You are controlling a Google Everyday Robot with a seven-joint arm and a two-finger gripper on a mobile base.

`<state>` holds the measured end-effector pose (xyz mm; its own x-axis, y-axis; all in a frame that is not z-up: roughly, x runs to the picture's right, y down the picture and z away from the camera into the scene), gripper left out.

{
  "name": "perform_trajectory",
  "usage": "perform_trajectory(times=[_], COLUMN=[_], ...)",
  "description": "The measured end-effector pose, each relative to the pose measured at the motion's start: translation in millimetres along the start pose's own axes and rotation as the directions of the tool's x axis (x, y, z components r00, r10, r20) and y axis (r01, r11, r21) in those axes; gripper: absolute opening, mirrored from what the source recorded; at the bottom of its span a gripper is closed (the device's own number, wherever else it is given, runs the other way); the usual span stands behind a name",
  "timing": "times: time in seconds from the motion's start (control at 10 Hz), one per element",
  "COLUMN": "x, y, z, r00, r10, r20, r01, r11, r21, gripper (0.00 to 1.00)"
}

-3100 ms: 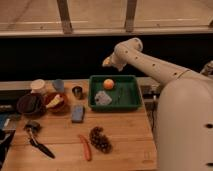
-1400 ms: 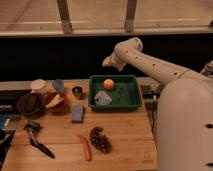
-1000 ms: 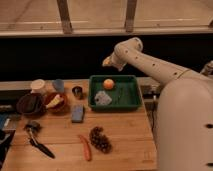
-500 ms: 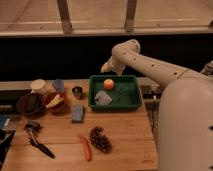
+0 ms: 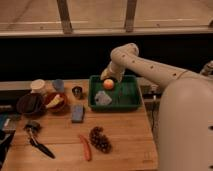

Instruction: Place towel in paper cup

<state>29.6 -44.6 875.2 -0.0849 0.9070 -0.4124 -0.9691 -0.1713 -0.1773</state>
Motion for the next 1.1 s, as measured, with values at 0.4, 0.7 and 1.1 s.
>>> perform_trajectory(times=[0.4,0.7,1.1], x=[36,54,66], y=[7,11,16], z=[28,40,61], r00=[0.994,0.987,0.977], r10=[0.011,0.027,0.037], r20=[-0.110,-0.162,-0.209], r01=[-0.012,-0.030,-0.045], r11=[1.000,0.999,0.999], r21=[-0.006,-0.017,-0.030], gripper=[0.62,0.62,0.62])
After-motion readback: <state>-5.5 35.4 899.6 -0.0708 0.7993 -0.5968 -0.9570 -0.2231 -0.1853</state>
